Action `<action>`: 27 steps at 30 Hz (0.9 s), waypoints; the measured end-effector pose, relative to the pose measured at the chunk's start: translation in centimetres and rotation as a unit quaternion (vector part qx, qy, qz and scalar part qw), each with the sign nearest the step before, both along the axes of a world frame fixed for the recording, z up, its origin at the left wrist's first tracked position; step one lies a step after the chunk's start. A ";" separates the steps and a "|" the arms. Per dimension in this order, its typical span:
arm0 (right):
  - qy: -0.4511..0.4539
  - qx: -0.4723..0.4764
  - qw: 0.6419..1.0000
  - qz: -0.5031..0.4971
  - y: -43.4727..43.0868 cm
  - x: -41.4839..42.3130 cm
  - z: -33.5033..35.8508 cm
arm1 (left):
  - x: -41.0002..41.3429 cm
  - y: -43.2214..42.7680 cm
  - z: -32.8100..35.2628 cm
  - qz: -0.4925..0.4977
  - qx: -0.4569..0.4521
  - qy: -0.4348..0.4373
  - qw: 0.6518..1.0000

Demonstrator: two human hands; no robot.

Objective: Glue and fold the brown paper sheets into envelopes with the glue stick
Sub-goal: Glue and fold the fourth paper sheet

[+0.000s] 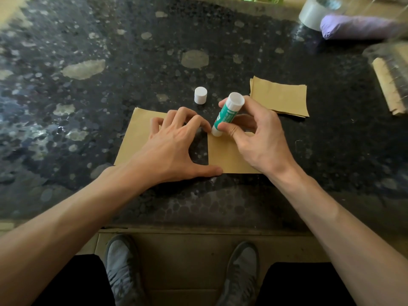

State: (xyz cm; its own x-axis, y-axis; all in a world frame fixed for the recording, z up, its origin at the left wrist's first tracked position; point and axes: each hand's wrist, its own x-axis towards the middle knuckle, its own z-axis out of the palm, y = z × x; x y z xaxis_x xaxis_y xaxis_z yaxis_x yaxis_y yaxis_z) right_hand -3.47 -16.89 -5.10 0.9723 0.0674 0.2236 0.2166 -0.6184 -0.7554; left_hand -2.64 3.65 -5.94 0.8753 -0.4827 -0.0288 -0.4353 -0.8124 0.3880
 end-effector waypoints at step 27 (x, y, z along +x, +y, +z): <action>-0.028 -0.098 0.994 0.043 -1.1 -0.7 -0.2 | -0.1 -0.2 0.1 0.010 0.001 -0.002 1.000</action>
State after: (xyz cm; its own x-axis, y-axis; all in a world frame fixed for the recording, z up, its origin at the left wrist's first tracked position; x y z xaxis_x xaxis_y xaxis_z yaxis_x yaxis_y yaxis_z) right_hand -4.16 -18.02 -5.26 0.9476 0.1971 0.2514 0.3131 -0.7298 -0.6078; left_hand -2.77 3.50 -5.85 0.8845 -0.4659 -0.0258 -0.4212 -0.8210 0.3855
